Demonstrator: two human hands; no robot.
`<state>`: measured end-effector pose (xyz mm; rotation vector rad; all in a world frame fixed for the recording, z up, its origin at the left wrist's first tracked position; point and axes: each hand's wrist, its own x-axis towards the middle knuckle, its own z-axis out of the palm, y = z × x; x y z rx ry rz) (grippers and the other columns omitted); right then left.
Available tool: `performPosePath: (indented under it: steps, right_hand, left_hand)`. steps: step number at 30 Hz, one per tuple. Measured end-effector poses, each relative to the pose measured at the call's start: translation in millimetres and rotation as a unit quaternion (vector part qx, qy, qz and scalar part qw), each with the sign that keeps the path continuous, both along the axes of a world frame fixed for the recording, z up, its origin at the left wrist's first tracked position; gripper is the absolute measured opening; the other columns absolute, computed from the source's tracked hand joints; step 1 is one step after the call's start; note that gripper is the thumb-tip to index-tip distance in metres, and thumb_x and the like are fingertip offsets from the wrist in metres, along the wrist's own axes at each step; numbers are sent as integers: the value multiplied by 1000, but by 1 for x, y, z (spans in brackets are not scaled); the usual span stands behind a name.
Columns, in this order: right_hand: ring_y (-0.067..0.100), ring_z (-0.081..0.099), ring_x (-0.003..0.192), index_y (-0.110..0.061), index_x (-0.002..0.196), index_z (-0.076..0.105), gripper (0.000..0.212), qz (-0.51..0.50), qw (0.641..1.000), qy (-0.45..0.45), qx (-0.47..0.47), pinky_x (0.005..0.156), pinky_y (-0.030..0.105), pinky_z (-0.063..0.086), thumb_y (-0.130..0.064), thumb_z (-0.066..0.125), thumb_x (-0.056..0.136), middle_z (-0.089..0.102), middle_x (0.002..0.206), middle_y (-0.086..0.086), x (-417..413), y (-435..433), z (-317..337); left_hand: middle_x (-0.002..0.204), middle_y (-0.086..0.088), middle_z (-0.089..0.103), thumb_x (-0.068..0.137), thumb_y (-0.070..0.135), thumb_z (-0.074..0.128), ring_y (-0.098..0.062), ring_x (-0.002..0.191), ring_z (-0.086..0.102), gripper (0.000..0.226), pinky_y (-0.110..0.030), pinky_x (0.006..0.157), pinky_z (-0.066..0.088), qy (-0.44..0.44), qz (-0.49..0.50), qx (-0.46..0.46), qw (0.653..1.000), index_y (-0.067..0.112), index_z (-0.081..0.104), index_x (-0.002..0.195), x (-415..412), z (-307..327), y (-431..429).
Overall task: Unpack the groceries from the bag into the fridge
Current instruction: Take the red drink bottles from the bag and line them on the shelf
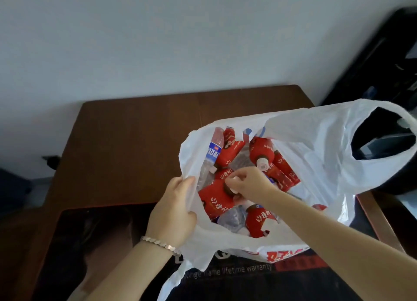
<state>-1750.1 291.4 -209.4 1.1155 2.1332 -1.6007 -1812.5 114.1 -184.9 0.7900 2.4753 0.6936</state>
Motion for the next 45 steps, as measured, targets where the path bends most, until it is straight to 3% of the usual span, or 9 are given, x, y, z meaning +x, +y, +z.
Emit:
performPosePath:
  steps: [9,14,16,19,24,27,37,42,45]
  right_hand:
    - [3,51,69,-23,81,61,6,-51,949,143,276,55,5,41,-20,66,82,52,87,-11,92,30,58]
    - [5,51,70,-31,88,55,9,-56,954,67,286,55,10,42,-28,63,86,49,85,-18,125,56,49]
    - [6,54,68,-29,91,60,6,-57,962,48,261,56,12,46,-30,63,86,55,87,-15,134,61,43]
    - [15,57,73,-21,91,65,9,-34,969,58,238,69,24,51,-28,63,86,57,80,-10,142,63,35]
    - [16,62,93,-24,115,58,32,-52,987,-22,150,77,20,51,-40,59,86,61,103,-6,144,73,24]
    - [13,55,72,-18,97,64,15,-1,979,68,195,67,17,42,-29,59,88,57,77,-6,151,76,25]
    - [9,53,64,-32,88,54,6,46,986,77,140,60,16,43,-34,60,87,56,71,-8,153,78,19]
    - [16,56,112,-20,132,44,57,5,992,-20,122,95,27,48,-37,66,82,55,123,0,152,76,16]
    - [13,53,117,-26,128,47,55,34,987,-24,152,97,25,44,-34,71,79,52,121,-6,152,73,17]
  left_hand:
    - [141,-2,30,84,1,58,-22,109,52,59,-24,84,43,14,33,-33,999,19,41,138,12,7,17]
    - [141,-11,34,76,16,73,-32,130,29,49,-43,104,33,219,9,-7,976,15,58,123,33,18,53]
    - [133,-3,44,84,20,65,-21,124,41,37,-33,100,40,108,-25,21,994,17,57,120,38,12,85]
    - [96,-3,60,94,29,50,-17,90,57,18,-25,74,46,-106,-77,-140,981,16,62,98,38,-18,135]
    - [111,-7,64,94,45,42,-21,94,58,43,-28,82,43,-143,-158,-297,931,10,60,112,42,-69,162]
    - [113,-6,65,93,40,49,-20,101,60,34,-28,86,44,-140,-144,-277,940,13,63,108,44,-78,160]
    - [94,2,59,90,46,49,-15,87,57,25,-26,75,46,-90,-145,-201,965,21,46,91,66,-41,131]
    - [59,8,51,82,47,57,-13,62,56,28,-25,55,45,99,-96,-76,988,22,47,73,86,-15,119]
    - [47,9,49,76,48,53,-11,45,53,33,-20,43,43,186,-67,39,979,18,53,64,85,4,110]
